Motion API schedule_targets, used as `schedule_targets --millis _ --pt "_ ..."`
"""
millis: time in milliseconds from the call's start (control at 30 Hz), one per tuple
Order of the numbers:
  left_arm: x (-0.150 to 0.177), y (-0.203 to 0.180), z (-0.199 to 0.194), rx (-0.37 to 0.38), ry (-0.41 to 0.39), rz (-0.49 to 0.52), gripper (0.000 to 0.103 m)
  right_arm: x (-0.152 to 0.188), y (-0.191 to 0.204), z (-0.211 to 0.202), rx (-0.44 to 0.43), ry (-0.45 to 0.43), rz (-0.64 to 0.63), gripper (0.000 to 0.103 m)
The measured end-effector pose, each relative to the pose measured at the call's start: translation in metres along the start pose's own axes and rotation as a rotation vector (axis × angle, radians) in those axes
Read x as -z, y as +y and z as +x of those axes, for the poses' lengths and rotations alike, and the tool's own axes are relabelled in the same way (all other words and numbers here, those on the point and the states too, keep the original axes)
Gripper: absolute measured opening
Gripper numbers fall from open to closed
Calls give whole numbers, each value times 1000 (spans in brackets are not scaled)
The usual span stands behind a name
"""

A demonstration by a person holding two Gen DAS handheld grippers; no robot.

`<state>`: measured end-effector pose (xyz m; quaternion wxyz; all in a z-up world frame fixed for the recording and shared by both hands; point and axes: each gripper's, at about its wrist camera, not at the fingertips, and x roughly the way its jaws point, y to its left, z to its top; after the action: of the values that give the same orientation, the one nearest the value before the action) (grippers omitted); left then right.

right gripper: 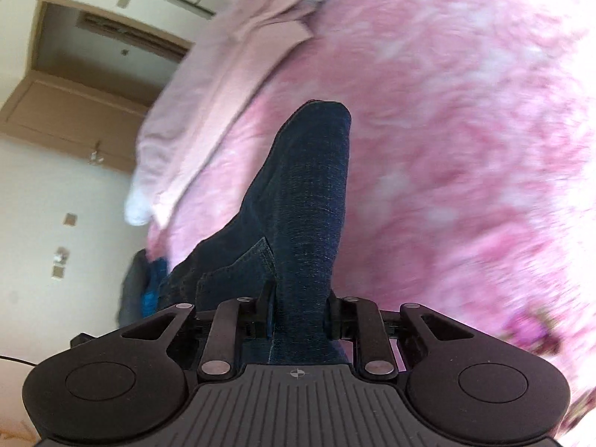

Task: Fold clothes
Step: 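Grasp the folded jeans edge with both grippers and lift it, then carry the folded jeans with both grippers onto the stack of folded clothes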

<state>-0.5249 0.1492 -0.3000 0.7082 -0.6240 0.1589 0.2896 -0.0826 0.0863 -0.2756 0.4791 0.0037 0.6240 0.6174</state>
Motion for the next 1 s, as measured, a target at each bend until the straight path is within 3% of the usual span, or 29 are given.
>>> schedule_targets --millis 333,533,633,1000 --pt "-2 -22 -158 -63 -210 -44 23 10 141 27 -138 101 -131 21" --pt "-22 15 -245 -78 -308 -67 23 39 223 91 -183 134 -177 21" --pt "-45 50 -291 -80 -324 -64 23 63 265 135 -194 134 -179 21" --pt "-210 188 -463 -86 -248 9 23 161 425 303 -204 81 -110 21"
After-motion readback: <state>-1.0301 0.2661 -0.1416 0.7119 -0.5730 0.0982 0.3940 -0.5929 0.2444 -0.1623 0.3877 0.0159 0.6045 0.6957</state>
